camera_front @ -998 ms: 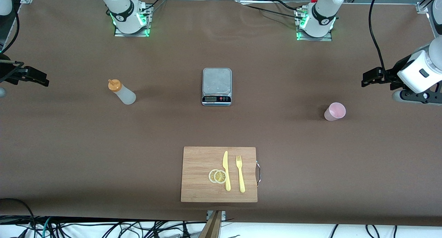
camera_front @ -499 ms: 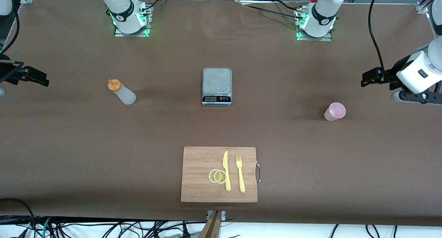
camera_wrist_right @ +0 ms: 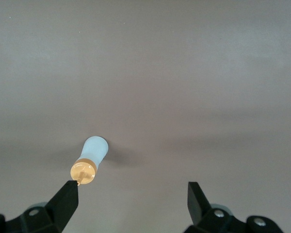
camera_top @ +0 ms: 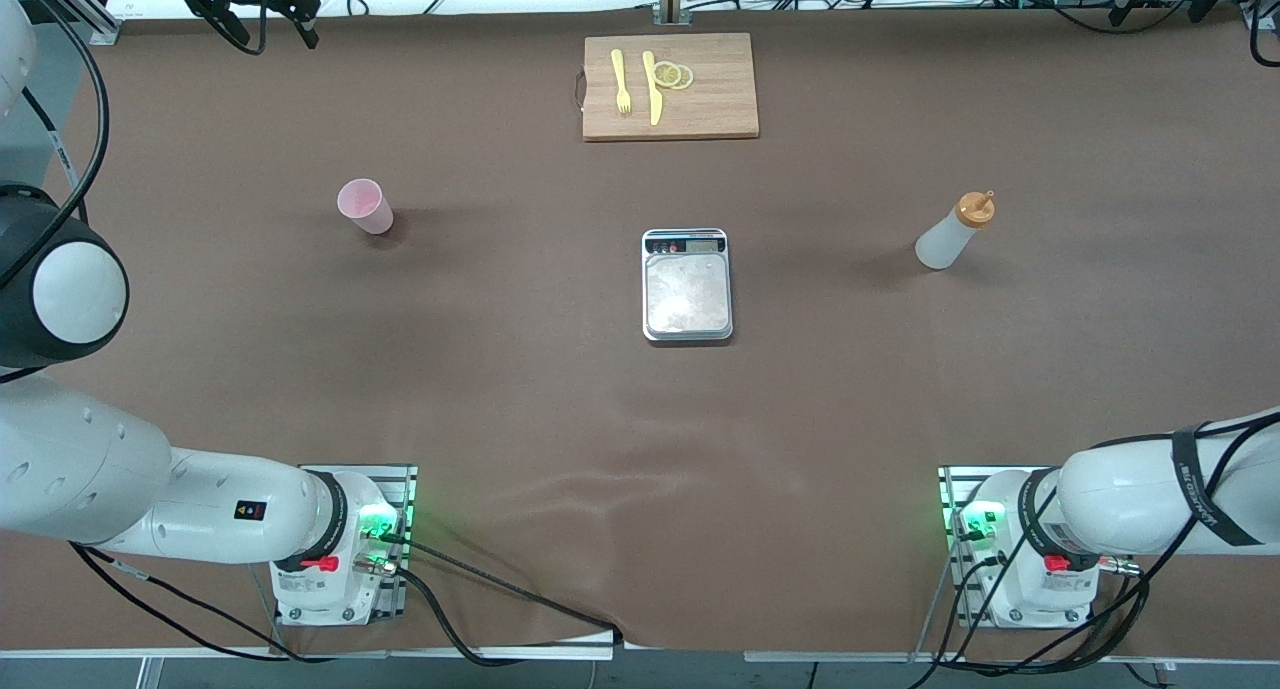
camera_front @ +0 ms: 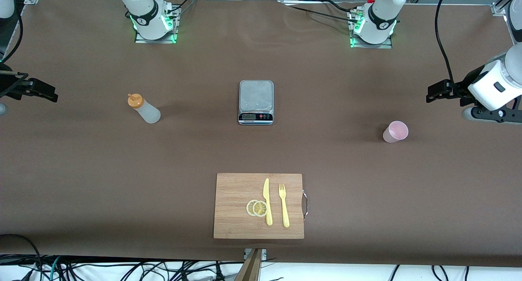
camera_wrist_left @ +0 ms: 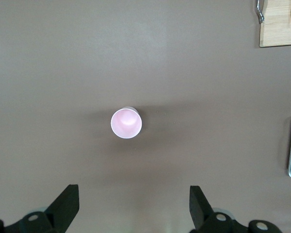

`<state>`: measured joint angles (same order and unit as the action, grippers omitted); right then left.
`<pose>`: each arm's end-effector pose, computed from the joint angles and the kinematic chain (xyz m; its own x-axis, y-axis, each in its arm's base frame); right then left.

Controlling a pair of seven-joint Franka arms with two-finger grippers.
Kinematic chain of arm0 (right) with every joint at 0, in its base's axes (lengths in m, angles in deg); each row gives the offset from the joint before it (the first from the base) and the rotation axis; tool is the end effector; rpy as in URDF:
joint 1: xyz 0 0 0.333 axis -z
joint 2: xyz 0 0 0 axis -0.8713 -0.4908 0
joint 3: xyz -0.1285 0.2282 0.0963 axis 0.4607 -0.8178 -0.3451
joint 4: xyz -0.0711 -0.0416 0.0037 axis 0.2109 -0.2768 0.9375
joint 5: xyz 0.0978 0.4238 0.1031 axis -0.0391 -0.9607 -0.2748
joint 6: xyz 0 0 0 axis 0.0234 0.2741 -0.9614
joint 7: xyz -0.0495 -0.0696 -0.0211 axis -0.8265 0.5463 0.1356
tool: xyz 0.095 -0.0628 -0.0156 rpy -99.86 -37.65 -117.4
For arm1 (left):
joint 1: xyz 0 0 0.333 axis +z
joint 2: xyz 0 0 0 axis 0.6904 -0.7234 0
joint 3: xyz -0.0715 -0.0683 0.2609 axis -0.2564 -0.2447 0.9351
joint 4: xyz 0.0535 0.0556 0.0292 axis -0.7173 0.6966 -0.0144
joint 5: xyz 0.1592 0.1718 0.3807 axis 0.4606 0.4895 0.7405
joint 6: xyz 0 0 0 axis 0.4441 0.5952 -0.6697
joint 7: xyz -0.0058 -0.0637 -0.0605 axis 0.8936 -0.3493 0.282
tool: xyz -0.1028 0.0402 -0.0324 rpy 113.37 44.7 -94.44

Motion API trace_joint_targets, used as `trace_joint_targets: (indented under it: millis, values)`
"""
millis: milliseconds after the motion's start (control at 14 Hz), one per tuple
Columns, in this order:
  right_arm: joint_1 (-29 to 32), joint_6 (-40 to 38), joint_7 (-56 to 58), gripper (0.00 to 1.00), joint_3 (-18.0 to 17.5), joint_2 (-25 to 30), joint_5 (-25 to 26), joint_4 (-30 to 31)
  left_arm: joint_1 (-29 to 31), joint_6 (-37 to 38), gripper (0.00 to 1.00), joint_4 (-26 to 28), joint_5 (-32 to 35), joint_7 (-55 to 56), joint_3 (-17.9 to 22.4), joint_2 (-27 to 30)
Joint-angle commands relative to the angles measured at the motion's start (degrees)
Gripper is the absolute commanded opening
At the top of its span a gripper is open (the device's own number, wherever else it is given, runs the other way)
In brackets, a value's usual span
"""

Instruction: Add sauce to pink cup with both arms

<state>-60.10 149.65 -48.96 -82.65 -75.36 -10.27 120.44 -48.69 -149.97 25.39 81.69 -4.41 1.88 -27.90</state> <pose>0.6312 -0.0612 0.5220 0.9968 -0.0338 -0.0718 -0.0295 -0.9977 0.0604 0.6308 -0.0158 0.5126 0.9862 -0.0677 -0.1512 -0.0626 -0.9973 0.0379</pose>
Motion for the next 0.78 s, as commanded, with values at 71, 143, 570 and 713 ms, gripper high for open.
trace_joint_targets:
  millis: [71, 143, 570, 713]
  values:
    - [0.3, -0.5, 0.4, 1.0, 0.0, -0.4, 0.1, -1.3, 0.4, -0.7, 1.0, 1.0, -0.3, 0.1, -0.2, 0.9]
    - [0.3, -0.4, 0.4, 1.0, 0.0, -0.5, 0.1, -1.3, 0.4, -0.7, 1.0, 1.1, -0.3, 0.1, -0.2, 0.9]
    - [0.3, -0.5, 0.4, 1.0, 0.0, -0.5, 0.1, -1.3, 0.4, -0.7, 1.0, 1.3, -0.2, -0.3, -0.2, 0.4]
    - [0.3, -0.5, 0.4, 1.0, 0.0, -0.5, 0.1, -1.3, 0.4, -0.9, 1.0, 3.2, -0.3, -0.5, -0.2, -0.3]
